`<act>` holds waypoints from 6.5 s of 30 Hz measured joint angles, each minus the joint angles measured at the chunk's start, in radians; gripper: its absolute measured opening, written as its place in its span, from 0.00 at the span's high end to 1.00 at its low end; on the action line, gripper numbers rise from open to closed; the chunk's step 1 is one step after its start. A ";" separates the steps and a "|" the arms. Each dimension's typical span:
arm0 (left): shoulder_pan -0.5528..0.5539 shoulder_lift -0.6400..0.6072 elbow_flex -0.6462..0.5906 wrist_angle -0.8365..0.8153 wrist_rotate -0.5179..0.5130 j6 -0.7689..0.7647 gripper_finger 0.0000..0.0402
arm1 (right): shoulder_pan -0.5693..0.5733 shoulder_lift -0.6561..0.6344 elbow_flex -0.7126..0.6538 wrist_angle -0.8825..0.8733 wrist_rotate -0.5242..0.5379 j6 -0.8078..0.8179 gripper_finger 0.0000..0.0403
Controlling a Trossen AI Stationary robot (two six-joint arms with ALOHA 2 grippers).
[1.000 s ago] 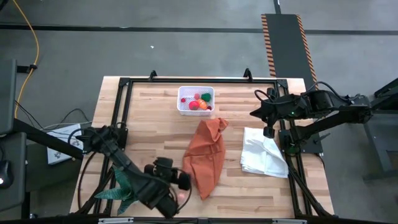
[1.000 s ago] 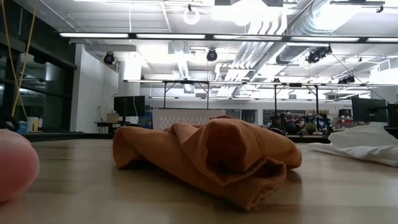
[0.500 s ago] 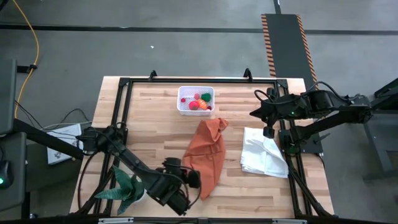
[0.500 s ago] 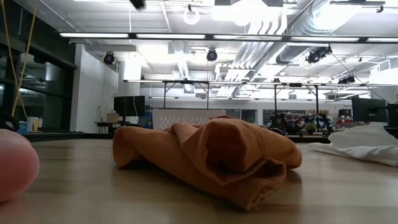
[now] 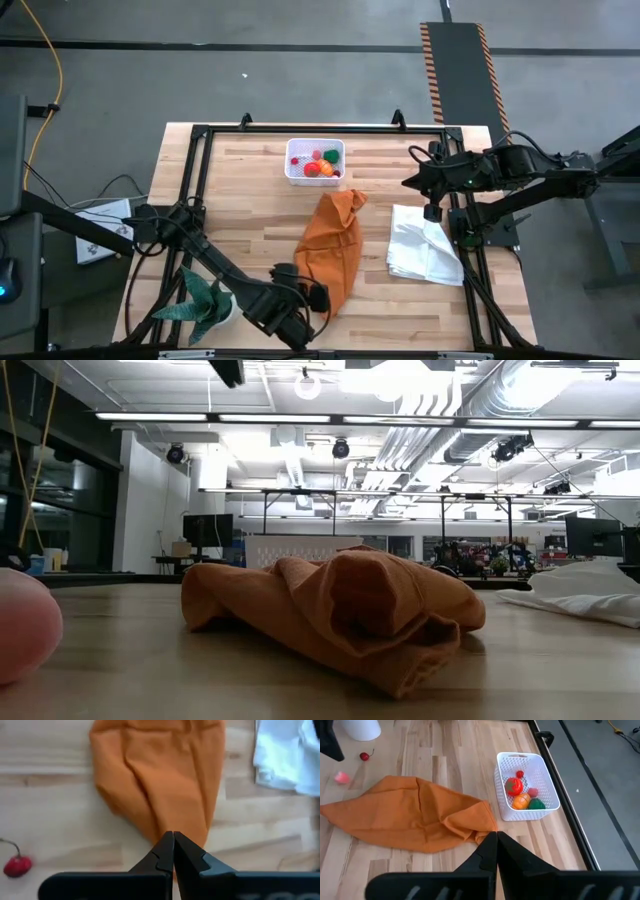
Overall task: Pick and placing Produce into tupperware
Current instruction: Put the pink peach into the white basket
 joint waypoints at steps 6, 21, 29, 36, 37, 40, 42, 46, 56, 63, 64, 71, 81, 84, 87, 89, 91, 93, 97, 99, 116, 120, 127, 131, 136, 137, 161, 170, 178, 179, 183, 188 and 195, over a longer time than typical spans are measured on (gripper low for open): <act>-0.002 -0.001 0.023 0.017 0.159 0.065 1.00 | 0.000 0.000 0.000 0.000 -0.001 -0.003 1.00; -0.002 0.016 0.038 0.024 0.401 0.081 1.00 | 0.000 0.000 0.000 0.000 -0.001 -0.006 1.00; -0.001 0.049 0.037 0.019 0.474 0.125 0.99 | 0.000 0.000 0.000 0.000 -0.009 -0.005 1.00; 0.000 0.065 0.037 0.007 0.486 0.151 0.82 | 0.000 0.000 0.000 0.002 -0.010 -0.006 1.00; 0.000 0.065 0.035 0.007 0.480 0.151 0.79 | 0.000 0.000 0.000 0.004 -0.011 -0.006 1.00; 0.001 0.065 0.022 -0.003 0.479 0.144 0.71 | 0.000 0.000 0.000 0.005 -0.012 -0.006 1.00; 0.001 0.065 0.014 0.001 0.492 0.144 0.67 | 0.000 0.000 0.000 0.005 -0.012 -0.006 1.00; 0.001 0.065 -0.014 0.033 0.495 0.146 0.63 | 0.000 0.000 0.000 0.006 -0.014 -0.003 1.00; 0.001 0.064 -0.075 0.130 0.492 0.185 0.62 | 0.000 0.000 0.000 0.007 -0.039 0.002 1.00; 0.001 0.064 -0.111 0.159 0.492 0.179 0.62 | 0.000 0.000 0.000 0.007 -0.039 0.007 1.00; 0.001 0.064 -0.117 0.169 0.492 0.177 0.62 | 0.000 0.000 0.000 0.007 -0.043 0.008 1.00; 0.001 0.064 -0.142 0.219 0.475 0.174 0.62 | 0.000 0.000 0.000 0.007 -0.044 0.009 1.00; 0.001 0.064 -0.142 0.209 0.458 0.150 0.62 | 0.000 0.000 0.000 0.007 -0.043 0.009 1.00; 0.001 0.064 -0.142 0.196 0.465 0.144 0.62 | 0.000 0.000 0.000 0.007 -0.043 0.007 1.00; 0.001 0.064 -0.142 0.195 0.479 0.148 0.62 | 0.000 0.000 0.000 0.007 -0.043 0.006 1.00; 0.001 0.064 -0.142 0.195 0.481 0.148 0.62 | 0.000 0.000 0.000 0.007 -0.043 0.006 1.00; 0.001 0.064 -0.142 0.195 0.483 0.148 0.62 | 0.000 0.000 0.000 0.007 -0.043 0.006 1.00; 0.001 0.064 -0.142 0.196 0.485 0.149 0.62 | 0.000 0.000 0.000 0.007 -0.043 0.006 1.00; 0.001 0.064 -0.142 0.202 0.488 0.159 0.59 | 0.000 0.000 0.000 0.007 -0.042 0.006 1.00; 0.001 0.064 -0.142 0.201 0.494 0.158 0.53 | 0.000 0.000 0.000 0.007 -0.042 0.006 1.00; 0.001 0.064 -0.141 0.166 0.495 0.163 0.45 | 0.000 0.000 0.000 0.008 -0.042 -0.002 1.00; 0.001 0.064 -0.141 0.171 0.481 0.160 0.47 | 0.000 0.000 0.000 0.008 -0.042 -0.002 1.00; 0.018 0.064 -0.141 0.169 0.470 0.182 0.46 | 0.000 0.000 0.000 0.008 -0.042 -0.002 1.00; 0.035 0.067 -0.140 0.174 0.474 0.206 0.46 | 0.000 0.000 0.000 0.008 -0.042 -0.003 1.00; 0.042 0.079 -0.139 0.193 0.505 0.229 0.46 | 0.000 0.000 0.000 0.008 -0.042 -0.003 1.00; 0.040 0.085 -0.139 0.203 0.509 0.229 0.46 | 0.000 0.000 0.000 0.008 -0.042 -0.003 1.00; 0.039 0.138 -0.141 0.254 0.572 0.265 0.46 | 0.000 0.000 0.000 0.007 -0.042 -0.014 1.00; 0.039 0.138 -0.141 0.247 0.571 0.267 0.46 | 0.000 0.000 0.000 0.008 -0.042 -0.014 1.00; 0.039 0.138 -0.141 0.249 0.570 0.267 0.46 | 0.000 0.000 0.000 0.008 -0.042 -0.015 1.00; 0.039 0.138 -0.141 0.252 0.570 0.267 0.46 | 0.000 0.000 0.000 0.008 -0.042 -0.019 1.00; 0.039 0.138 -0.141 0.260 0.569 0.267 0.46 | 0.000 0.000 0.000 0.008 -0.042 -0.020 1.00; 0.039 0.138 -0.141 0.267 0.570 0.283 0.46 | 0.000 0.000 0.000 0.008 -0.042 -0.021 1.00; 0.039 0.138 -0.141 0.267 0.571 0.285 0.46 | 0.000 0.000 0.000 0.008 -0.042 -0.021 1.00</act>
